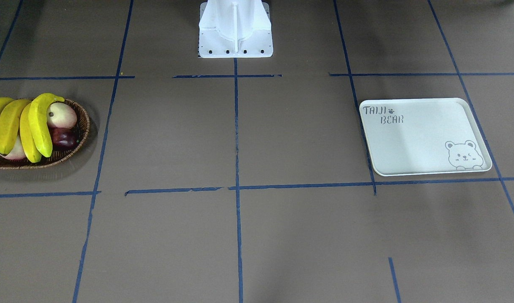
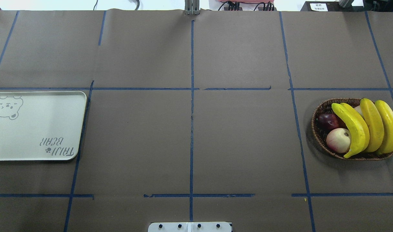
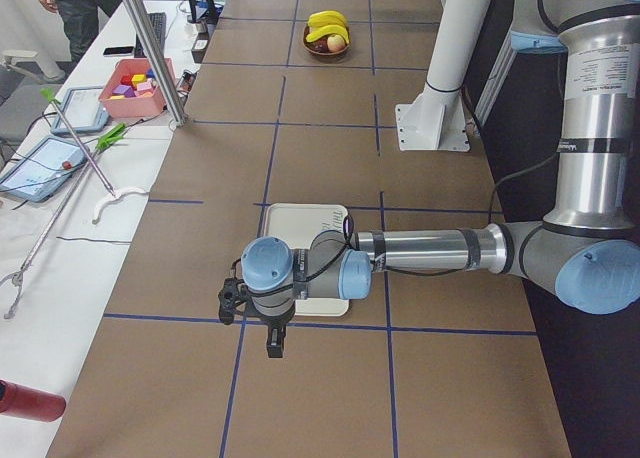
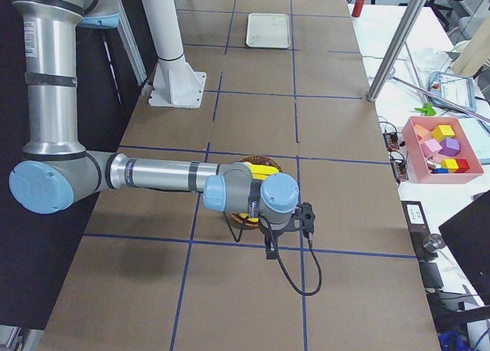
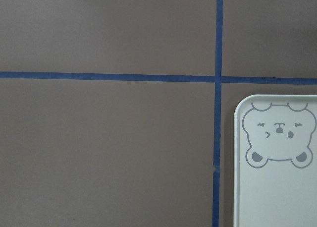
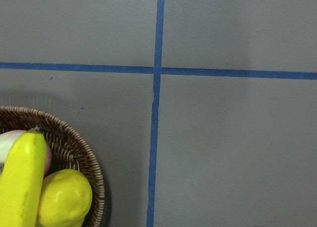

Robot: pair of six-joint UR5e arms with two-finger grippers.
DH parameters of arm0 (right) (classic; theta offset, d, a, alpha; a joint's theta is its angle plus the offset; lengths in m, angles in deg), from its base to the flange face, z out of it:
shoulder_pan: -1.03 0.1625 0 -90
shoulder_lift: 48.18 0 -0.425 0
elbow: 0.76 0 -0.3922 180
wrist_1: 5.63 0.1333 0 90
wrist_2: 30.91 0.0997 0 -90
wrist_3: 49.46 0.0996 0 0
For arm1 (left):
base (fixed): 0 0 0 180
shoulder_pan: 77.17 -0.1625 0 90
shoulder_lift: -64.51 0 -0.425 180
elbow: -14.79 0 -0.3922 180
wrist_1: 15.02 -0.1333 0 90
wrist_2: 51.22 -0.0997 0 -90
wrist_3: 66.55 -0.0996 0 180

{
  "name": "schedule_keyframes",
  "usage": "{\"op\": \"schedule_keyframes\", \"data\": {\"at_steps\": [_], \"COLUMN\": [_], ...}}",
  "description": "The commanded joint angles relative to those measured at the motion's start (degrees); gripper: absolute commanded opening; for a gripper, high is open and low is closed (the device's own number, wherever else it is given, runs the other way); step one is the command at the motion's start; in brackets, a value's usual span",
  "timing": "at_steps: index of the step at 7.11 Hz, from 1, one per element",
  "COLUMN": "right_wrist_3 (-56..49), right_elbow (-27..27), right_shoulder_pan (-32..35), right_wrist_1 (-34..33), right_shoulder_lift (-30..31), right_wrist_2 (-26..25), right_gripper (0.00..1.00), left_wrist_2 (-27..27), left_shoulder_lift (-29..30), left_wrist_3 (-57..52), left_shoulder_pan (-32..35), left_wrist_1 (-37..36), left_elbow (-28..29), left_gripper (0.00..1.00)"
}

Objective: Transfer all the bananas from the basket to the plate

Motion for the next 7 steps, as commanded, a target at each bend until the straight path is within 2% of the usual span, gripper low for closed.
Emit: {"op": "schedule_keyframes", "data": {"at_steps": [1,7], "right_wrist_3": [-0.09,0.00], "right_elbow": [-0.30,-1.01], "right_shoulder_pan": [0.01,0.45], "right_wrist_1": [0.45,0.46], "right_shoulder_lift": [0.10,0.62], "right_wrist_2": [-0.13,0.04], "right_gripper": [1.00,1.00], "left_wrist_2": [0.04,0.04], "left_shoulder_lift": [0.00,0.18], "left_wrist_3": [0.04,-0.04], "left_shoulder_pan": [0.00,0.00], "left_wrist_1": [0.04,0.13], "left_elbow": [0.04,-0.13], "left_gripper": [1.00,1.00]}}
